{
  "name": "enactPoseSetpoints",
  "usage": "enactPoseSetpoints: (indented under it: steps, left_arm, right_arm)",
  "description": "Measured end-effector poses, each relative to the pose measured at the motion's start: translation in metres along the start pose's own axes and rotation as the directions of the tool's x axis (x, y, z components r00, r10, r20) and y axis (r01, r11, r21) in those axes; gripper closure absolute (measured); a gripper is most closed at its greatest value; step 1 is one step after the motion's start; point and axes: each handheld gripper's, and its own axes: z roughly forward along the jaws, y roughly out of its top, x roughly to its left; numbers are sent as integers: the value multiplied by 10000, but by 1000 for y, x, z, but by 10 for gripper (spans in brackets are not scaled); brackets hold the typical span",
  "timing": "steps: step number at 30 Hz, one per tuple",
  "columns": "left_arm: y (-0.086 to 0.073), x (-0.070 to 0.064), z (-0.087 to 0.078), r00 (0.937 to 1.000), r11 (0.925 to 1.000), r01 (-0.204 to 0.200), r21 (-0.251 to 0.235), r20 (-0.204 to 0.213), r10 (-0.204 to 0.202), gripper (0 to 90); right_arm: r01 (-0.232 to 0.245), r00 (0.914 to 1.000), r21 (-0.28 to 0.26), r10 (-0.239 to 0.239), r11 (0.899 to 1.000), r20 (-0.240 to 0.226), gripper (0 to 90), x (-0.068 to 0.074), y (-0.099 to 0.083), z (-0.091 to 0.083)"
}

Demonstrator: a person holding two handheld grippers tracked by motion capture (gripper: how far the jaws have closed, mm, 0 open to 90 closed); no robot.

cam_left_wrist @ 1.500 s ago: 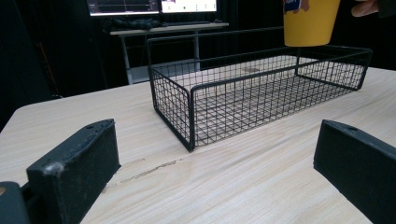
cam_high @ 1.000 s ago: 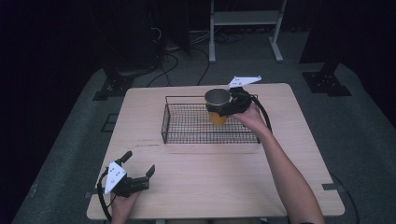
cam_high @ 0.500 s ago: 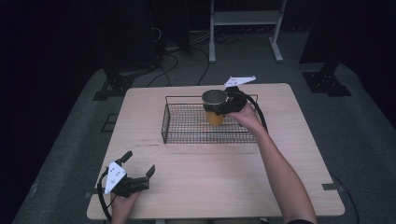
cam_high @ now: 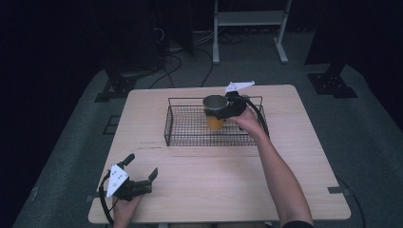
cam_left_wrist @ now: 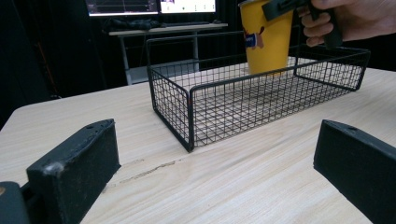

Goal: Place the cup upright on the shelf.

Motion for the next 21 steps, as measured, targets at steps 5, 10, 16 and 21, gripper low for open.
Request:
enactPoseSetpoints:
  steps: [5, 10, 16, 21]
  left_arm:
    - [0, 0, 0, 10000, 10000, -5, 4, -3, 5, 0]
    - [0, 0, 0, 10000, 10000, -3, 5, -7, 3, 0]
    - [0, 0, 0, 10000, 10000, -4, 4, -3, 4, 0]
    - [0, 0, 0, 10000, 10000, -4, 3, -3, 4, 0]
  right_arm:
    - [-50, 10000, 272, 48, 9996, 63, 95, -5, -6, 5]
    - [46, 9997, 633, -61, 9980, 229, 95, -8, -10, 10]
    - [111, 9994, 916, -142, 9957, 328, 95, -10, -14, 14]
    - [229, 9987, 1196, -282, 9926, 430, 95, -11, -18, 18]
